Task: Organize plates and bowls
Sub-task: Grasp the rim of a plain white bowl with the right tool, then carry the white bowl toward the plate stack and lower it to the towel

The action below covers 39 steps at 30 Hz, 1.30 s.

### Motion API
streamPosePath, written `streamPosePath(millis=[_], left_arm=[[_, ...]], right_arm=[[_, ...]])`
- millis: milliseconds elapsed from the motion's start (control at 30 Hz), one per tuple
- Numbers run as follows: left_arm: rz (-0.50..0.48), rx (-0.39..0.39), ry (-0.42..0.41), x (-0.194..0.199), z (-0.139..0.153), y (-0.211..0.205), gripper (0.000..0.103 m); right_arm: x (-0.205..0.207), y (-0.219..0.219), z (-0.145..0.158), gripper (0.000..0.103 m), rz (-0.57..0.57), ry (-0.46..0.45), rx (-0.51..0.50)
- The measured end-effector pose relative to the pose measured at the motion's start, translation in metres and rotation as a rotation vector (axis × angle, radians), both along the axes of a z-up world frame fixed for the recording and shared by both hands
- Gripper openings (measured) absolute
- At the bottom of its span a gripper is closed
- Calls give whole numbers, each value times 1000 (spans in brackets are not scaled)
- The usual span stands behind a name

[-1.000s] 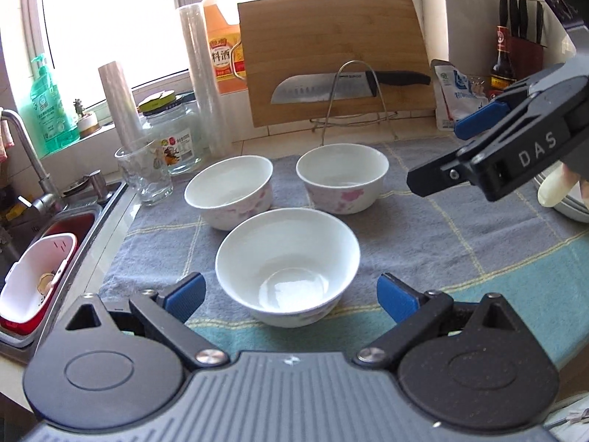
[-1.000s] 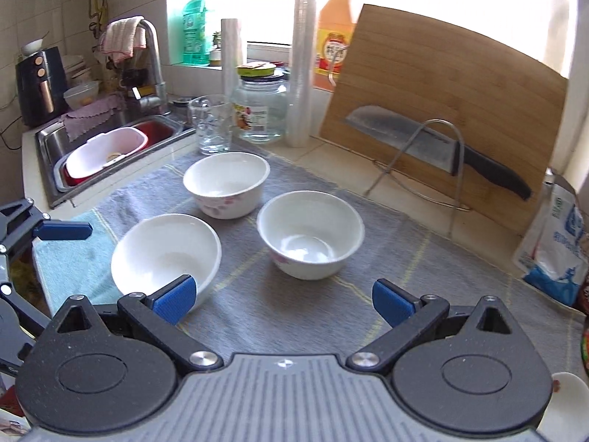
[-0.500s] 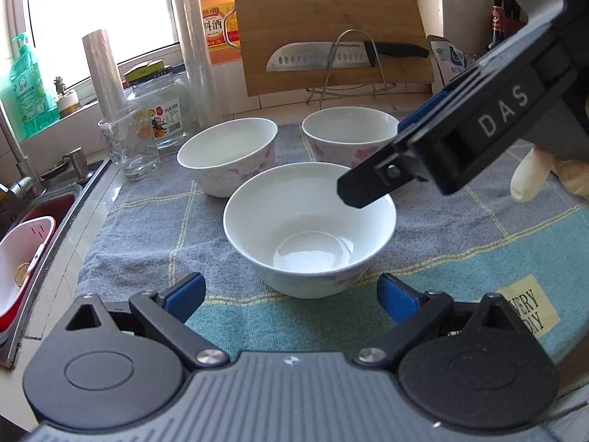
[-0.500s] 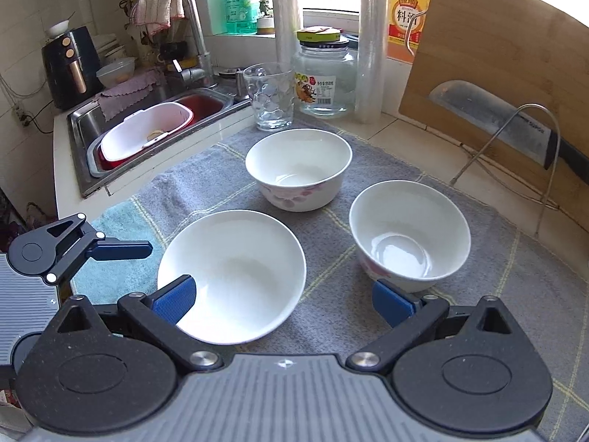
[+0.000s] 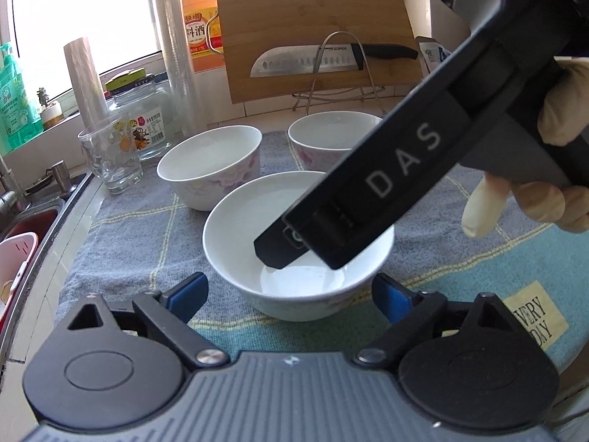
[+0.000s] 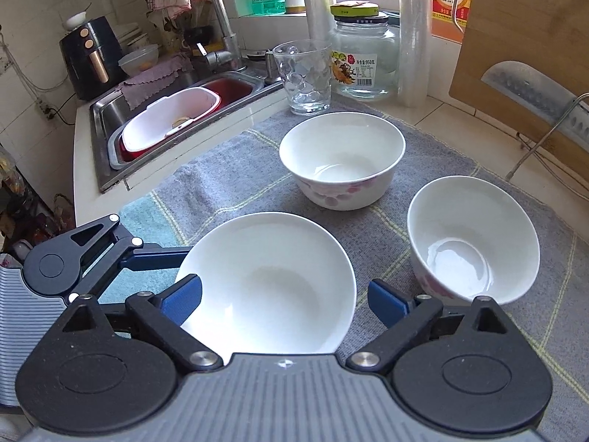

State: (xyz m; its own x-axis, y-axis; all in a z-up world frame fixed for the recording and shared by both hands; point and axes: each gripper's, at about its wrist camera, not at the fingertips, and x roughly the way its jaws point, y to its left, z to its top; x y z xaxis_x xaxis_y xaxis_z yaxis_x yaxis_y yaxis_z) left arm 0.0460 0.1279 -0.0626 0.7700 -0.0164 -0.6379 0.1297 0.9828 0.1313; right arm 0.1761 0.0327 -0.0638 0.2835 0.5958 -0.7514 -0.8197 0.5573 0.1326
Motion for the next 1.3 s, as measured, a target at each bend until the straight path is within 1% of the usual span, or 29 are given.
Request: streamPosePath(millis=[167,300,533,733,1000,1300], left_arm=[[-15,-15,3,2,0,0,86],[-18,-14,6,3,0,1,86],[-27,-6,20,5,3,-3,86],[-58,-4,13,1,13,-12,86],[-135,-22,9,-1,26,-35,86],[-240,-41,25,-1,28,-60,86]], right_arm=[[4,0,-4,87,10,39,7],[5,-3,-3,83,12,44,10],[5,-8,-2,83,3,54,18],[2,-23,7,83,-16,57,41],[-8,-56,15,83,-79,44,50],[-21,-99,17,83,-178,37,53]])
